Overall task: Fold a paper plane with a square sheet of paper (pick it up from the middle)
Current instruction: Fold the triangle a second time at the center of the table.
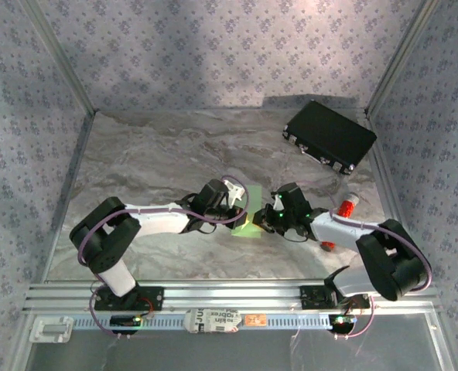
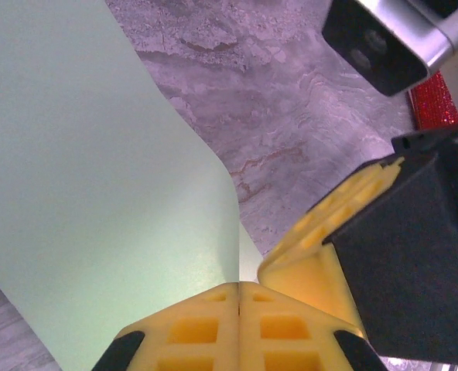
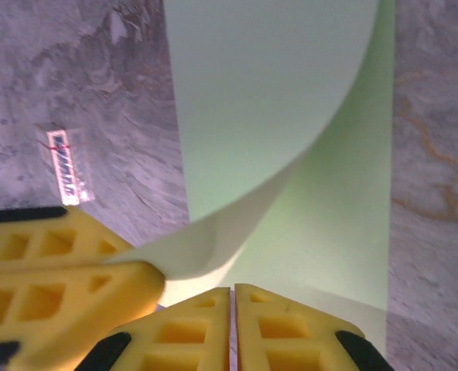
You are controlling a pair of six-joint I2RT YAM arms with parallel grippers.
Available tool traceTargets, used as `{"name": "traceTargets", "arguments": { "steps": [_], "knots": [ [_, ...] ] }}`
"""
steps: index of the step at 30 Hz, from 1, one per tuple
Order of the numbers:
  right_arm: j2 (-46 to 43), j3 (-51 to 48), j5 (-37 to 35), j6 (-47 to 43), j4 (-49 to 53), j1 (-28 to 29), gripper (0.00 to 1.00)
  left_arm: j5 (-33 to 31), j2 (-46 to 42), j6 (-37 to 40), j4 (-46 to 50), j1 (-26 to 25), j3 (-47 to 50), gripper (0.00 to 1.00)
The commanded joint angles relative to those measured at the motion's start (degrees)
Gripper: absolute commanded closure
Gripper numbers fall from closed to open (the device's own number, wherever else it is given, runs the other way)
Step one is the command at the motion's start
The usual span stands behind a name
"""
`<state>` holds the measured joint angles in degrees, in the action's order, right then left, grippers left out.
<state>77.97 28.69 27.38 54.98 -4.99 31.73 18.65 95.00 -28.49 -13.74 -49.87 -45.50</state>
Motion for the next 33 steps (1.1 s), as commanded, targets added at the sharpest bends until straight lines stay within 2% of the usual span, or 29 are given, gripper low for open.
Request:
{"name": "traceTargets", "arguments": {
  "steps": [1, 8, 15, 26, 33],
  "knots": [
    [-0.55, 0.20, -3.55, -2.54, 6.20, 1.15, 0.90, 0.04, -0.08, -1.22, -1.58, 0.45, -0.74, 1.00],
    [3.19, 0.86, -3.03, -3.32, 4.54, 1.51, 0.90, -0.26, 0.23, -1.87, -1.13, 0.39, -0.38, 1.00],
    [7.38, 3.49, -4.32, -7.77, 9.51, 1.25, 0.91, -0.34, 0.79, -3.90, -2.52, 0.30, -0.03, 1.00],
    [6.73, 4.95, -3.56, -14.54, 16.64, -2.49, 0.91, -2.33, 2.33, -8.82, -7.32, -1.27, 0.23, 1.00],
    [4.59, 6.46, -2.24, -15.00, 17.74, -3.45, 0.90, -4.72, 3.30, -11.23, -9.54, -2.69, 0.52, 1.00]
  ]
}}
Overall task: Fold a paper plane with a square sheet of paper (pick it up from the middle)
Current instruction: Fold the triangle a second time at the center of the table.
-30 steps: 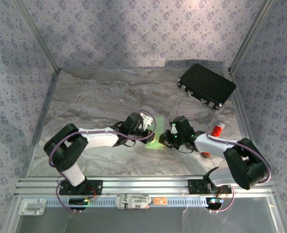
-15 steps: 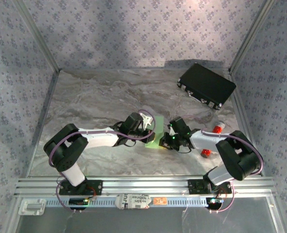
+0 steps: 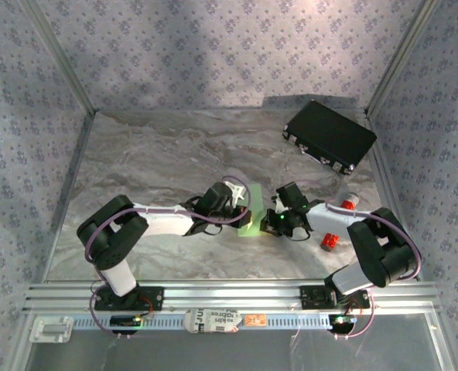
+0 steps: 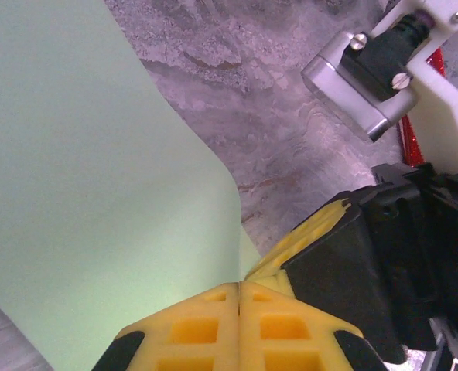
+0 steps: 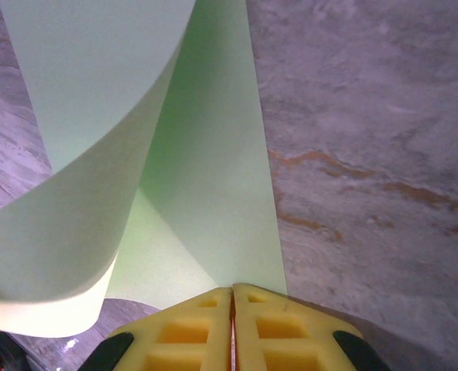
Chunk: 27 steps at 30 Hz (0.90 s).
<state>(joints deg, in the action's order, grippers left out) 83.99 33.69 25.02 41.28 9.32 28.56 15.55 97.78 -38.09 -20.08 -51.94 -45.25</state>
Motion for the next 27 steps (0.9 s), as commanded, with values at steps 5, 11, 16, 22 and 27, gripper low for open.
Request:
{"name": "traceTargets", "arguments": {
  "steps": [5, 11, 16, 22, 27],
  "knots": [
    [-2.94, -0.36, 3.66, 5.55, -4.91, 0.56, 0.88, -2.62, 0.24, -2.38, -4.11, -0.71, 0.72, 1.00],
    [-0.56, -0.43, 1.71, 8.71, -8.16, 1.90, 0.88, -2.48, 0.22, -2.13, -4.15, -0.71, 0.96, 1.00],
    [1.42, -0.63, 0.38, 8.37, -7.53, 1.94, 0.88, -2.50, 0.31, -1.92, -3.77, -0.70, 0.91, 1.00],
    [2.75, -2.29, -1.50, 7.32, -5.96, 1.52, 0.90, -2.98, 0.41, -0.77, -2.08, -0.62, 0.37, 1.00],
    [2.97, -2.76, -2.11, 6.89, -4.76, 1.23, 0.90, -3.37, 0.92, 0.16, -0.86, 0.14, 0.21, 1.00]
  ]
}}
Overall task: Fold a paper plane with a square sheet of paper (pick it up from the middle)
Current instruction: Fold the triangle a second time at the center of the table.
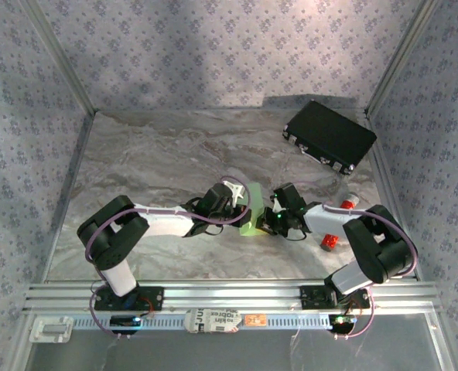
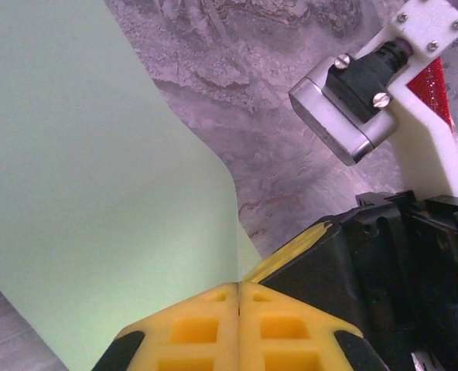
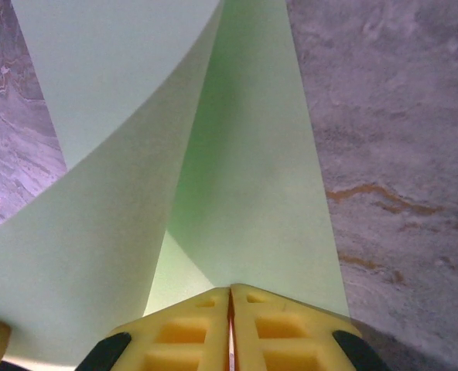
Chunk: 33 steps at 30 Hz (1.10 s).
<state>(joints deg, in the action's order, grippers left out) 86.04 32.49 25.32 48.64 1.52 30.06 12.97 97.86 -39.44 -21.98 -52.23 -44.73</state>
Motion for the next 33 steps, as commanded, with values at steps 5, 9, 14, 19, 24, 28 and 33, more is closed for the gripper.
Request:
{"name": "traceTargets", "arguments": {
  "steps": [5, 9, 14, 19, 24, 28, 33],
  "knots": [
    [0.38, -1.05, -2.56, -1.15, 4.09, -0.44, 0.90, -1.55, 1.19, 2.65, 2.33, 0.95, -0.53, 1.00],
    [0.18, -0.46, -2.37, -1.82, 5.07, -0.53, 0.90, -2.60, 1.45, 3.45, 3.13, 1.03, -0.62, 1.00],
    [0.02, -0.24, -2.29, -1.89, 5.40, -0.53, 0.90, -3.73, 2.31, 4.70, 4.30, 1.08, -1.65, 1.00],
    [0.01, -0.09, -2.29, -2.15, 5.73, -0.56, 0.90, -5.00, 3.29, 5.93, 6.09, 1.16, -2.99, 1.00],
    [0.00, -0.10, -2.14, -2.10, 5.67, -0.53, 0.90, -6.26, 3.52, 6.83, 7.11, 1.25, -3.50, 1.00],
    [0.03, -0.13, -2.20, -2.23, 5.71, -0.54, 0.90, -6.64, 3.64, 7.50, 8.26, 1.51, -4.04, 1.00],
    [0.03, -0.17, -2.23, -2.22, 5.65, -0.53, 0.90, -7.47, 3.58, 8.09, 9.63, 1.60, -4.10, 1.00]
  ]
}}
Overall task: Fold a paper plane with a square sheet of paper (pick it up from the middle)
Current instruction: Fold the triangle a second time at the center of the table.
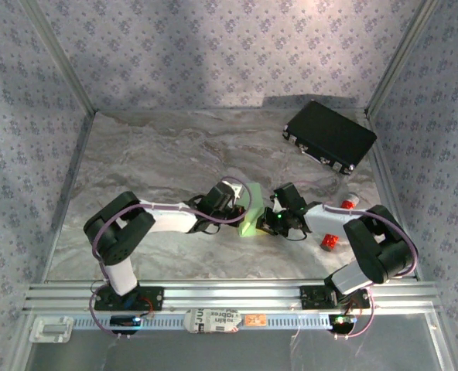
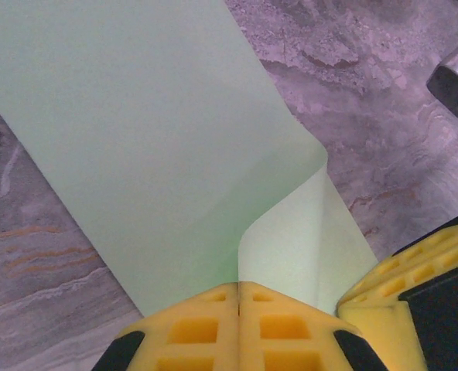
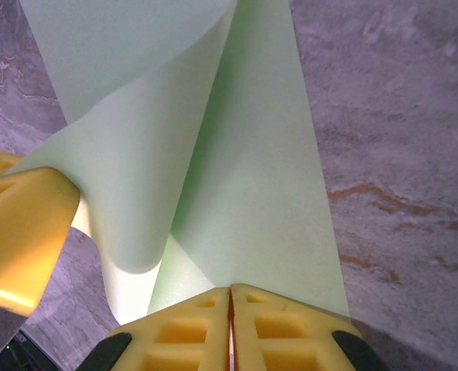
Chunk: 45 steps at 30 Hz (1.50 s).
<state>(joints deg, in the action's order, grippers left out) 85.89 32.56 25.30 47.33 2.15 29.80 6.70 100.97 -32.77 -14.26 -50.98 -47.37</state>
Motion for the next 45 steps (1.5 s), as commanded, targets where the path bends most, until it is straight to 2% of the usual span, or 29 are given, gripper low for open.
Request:
{"name": "traceTargets", "arguments": {
  "steps": [1, 45],
  "knots": [
    [0.16, -0.17, -2.26, -0.95, 5.02, -0.28, 0.90, -1.25, 0.46, 1.44, 1.91, 0.40, -1.41, 1.00],
    [0.07, -0.39, -1.88, -0.89, 4.68, -0.18, 0.90, -1.01, 1.86, 1.66, 1.74, 1.78, -2.03, 0.99]
  ]
}}
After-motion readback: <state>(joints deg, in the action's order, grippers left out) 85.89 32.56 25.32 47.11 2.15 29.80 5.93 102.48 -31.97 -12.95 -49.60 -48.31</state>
